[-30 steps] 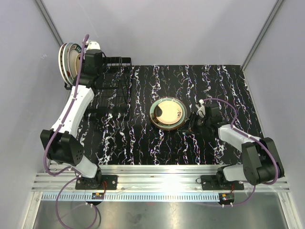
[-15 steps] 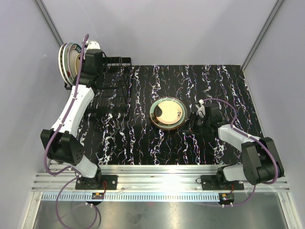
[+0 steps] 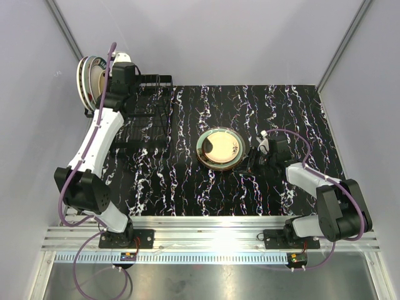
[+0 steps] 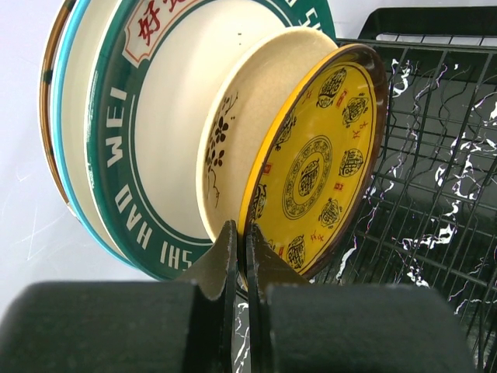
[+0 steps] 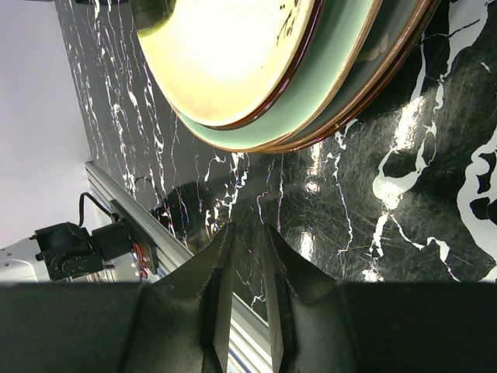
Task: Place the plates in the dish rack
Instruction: Insert the plate into the dish rack
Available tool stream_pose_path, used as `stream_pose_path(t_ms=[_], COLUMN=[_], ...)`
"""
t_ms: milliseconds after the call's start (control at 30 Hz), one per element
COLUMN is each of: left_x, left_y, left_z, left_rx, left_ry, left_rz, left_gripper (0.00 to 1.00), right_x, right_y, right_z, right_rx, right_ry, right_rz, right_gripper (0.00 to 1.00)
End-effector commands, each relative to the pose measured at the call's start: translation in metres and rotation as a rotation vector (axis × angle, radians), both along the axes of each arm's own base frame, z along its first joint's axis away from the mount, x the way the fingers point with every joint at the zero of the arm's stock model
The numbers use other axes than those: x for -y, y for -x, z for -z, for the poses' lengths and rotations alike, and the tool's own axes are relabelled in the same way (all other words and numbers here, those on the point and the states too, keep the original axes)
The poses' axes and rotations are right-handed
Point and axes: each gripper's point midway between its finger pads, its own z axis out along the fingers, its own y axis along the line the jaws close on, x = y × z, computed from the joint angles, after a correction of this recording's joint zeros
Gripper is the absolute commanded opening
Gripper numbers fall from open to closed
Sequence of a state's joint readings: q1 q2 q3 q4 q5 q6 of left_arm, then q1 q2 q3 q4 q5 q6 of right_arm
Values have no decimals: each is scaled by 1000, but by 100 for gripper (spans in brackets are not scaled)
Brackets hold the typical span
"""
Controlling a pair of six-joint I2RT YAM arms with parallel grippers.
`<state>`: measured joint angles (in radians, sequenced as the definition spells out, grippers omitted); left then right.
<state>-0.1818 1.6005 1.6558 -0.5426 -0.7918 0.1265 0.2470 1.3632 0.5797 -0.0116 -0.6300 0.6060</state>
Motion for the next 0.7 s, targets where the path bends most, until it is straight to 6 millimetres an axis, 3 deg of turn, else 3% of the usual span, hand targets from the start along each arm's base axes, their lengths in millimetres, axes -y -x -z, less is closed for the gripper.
stream_pose_path(t_ms=[0, 367, 667], left_x=[-17, -17, -18], left_y=[12, 4, 3], left_z=[-18, -3, -6], left_rx=[-4, -38, -30], left_ry=[-51, -56, -59], left_rz=[-70, -73, -76], left_gripper=[0, 0, 12], right_x=[-5, -5, -5], right_y=[-15, -14, -15], right_z=[-15, -14, -14], right_rx=[76, 71, 72], right_ry=[-9, -8, -8], right_rz=[-12, -12, -15], right_gripper=[27, 27, 28])
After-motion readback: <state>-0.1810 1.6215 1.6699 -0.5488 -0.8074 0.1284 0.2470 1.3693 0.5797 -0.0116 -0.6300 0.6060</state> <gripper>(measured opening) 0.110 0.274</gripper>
